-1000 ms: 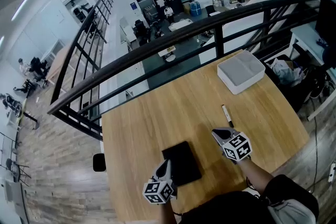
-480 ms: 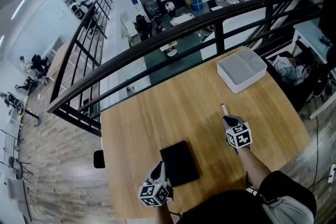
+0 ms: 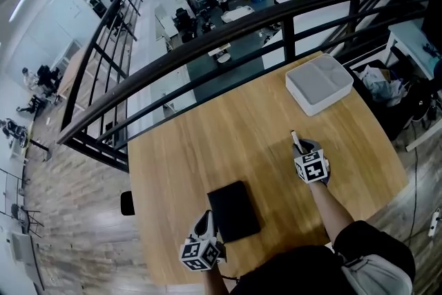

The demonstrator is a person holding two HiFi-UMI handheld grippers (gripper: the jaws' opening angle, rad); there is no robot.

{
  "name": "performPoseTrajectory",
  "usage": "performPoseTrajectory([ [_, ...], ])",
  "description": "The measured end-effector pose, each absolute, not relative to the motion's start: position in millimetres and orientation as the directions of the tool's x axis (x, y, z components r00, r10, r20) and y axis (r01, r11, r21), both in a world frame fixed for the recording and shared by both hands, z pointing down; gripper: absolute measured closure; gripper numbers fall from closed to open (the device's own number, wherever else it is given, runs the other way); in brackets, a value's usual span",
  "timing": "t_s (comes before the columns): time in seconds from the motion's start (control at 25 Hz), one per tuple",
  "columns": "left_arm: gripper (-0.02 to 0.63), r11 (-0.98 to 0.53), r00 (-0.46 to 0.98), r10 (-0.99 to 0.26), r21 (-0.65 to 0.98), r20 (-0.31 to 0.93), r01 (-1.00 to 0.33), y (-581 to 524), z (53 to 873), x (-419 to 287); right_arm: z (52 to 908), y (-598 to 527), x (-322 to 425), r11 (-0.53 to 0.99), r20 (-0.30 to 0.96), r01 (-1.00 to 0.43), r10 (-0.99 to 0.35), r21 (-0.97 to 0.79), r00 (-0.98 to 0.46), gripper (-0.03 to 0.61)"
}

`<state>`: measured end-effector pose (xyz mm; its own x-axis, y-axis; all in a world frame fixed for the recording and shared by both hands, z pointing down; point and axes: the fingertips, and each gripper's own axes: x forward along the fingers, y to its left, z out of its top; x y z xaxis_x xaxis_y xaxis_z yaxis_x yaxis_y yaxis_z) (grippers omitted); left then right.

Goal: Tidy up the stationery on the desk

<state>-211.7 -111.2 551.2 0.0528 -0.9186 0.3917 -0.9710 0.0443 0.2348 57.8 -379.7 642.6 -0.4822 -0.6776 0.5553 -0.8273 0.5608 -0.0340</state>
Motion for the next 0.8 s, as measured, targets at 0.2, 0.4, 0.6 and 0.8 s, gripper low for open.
performPoseTrajectory([
  [0.2, 0.617, 0.046, 0.059, -0.921, 0.256, 0.386, -0.966, -116.2, 550.4, -214.1, 651.3, -383.6, 60.5, 0.55, 0.596, -0.835, -0.664, -0.019, -0.451, 0.471],
  [0.4, 0.617, 0.045, 0.07, -0.919, 0.278, 0.389, -0.959, -119.1, 550.2, -211.9, 669.8, -382.6, 64.6, 0.541, 0.646, -0.841, -0.637, -0.014, -0.42, 0.462],
  [0.6, 0.617, 0.066, 0.055, -0.925, 0.302, 0.375, -0.951, -119.1, 546.9, -217.2, 685.1, -383.3, 61.4, 0.547, 0.689, -0.837, -0.606, 0.0, -0.397, 0.448],
  [0.8, 0.617, 0.071, 0.049, -0.922, 0.295, 0.383, -0.953, -113.9, 553.1, -221.9, 684.1, -380.8, 58.2, 0.567, 0.706, -0.824, -0.591, 0.019, -0.39, 0.461],
])
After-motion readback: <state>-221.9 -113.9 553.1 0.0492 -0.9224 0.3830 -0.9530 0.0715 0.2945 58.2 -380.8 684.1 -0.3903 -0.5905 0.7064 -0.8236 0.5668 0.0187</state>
